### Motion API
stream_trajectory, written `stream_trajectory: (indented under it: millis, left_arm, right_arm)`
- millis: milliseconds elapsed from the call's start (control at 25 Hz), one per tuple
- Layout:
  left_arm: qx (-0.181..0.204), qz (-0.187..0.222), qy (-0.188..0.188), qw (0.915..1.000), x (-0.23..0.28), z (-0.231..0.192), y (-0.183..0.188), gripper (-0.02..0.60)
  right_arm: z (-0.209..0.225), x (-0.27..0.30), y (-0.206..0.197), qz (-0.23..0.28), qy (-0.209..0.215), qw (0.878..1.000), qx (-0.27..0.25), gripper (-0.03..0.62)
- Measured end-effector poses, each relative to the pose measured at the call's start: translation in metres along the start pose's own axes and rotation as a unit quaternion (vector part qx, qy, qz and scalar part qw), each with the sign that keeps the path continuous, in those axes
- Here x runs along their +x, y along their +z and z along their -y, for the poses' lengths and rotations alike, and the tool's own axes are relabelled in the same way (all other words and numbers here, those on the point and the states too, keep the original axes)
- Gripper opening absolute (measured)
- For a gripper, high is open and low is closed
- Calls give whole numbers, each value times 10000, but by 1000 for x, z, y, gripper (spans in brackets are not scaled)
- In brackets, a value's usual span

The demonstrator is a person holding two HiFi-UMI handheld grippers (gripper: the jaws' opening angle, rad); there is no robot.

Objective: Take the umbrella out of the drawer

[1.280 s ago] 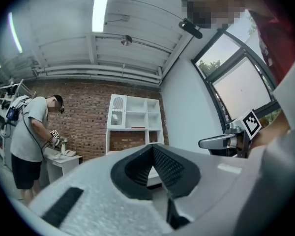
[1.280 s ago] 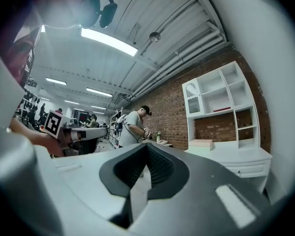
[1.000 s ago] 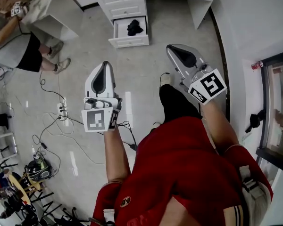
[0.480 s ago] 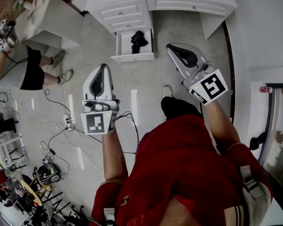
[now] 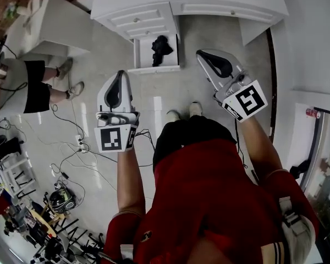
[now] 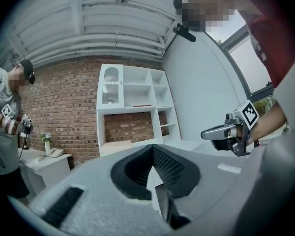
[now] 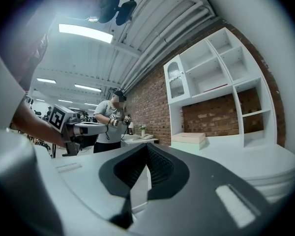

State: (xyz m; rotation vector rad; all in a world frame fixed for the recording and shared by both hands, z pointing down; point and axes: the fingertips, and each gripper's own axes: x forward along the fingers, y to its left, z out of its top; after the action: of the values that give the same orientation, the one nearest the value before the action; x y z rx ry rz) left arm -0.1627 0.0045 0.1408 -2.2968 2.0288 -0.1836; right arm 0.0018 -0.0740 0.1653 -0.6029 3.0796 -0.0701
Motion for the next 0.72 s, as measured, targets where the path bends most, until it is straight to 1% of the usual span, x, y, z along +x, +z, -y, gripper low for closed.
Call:
stream_trajectory:
  millis: [160,280,360,520,720]
  left_arm:
    - [-29,-118,-155,9998,31,-13,-29,8]
    - [-87,-264,-263,9993,51,-22,-59,8]
    - [-93,-429,-329,9985,65,-29,-84,8]
    - [-113,-524,-568,9969,91,-40,-134,8]
    - [-190,-739,-713,9945,122,-55,-210,8]
  right_arm:
    - [16,14,-22,-191,-176,9996,82,12]
    - [25,25,-42,-330,-310,9989,119,12]
    - [30,35,-59,-407,-370,9984,156,12]
    - [40,59,-101,-558,-436,9973,197,12]
    - [56,89,-163,-677,-516,9962,177,12]
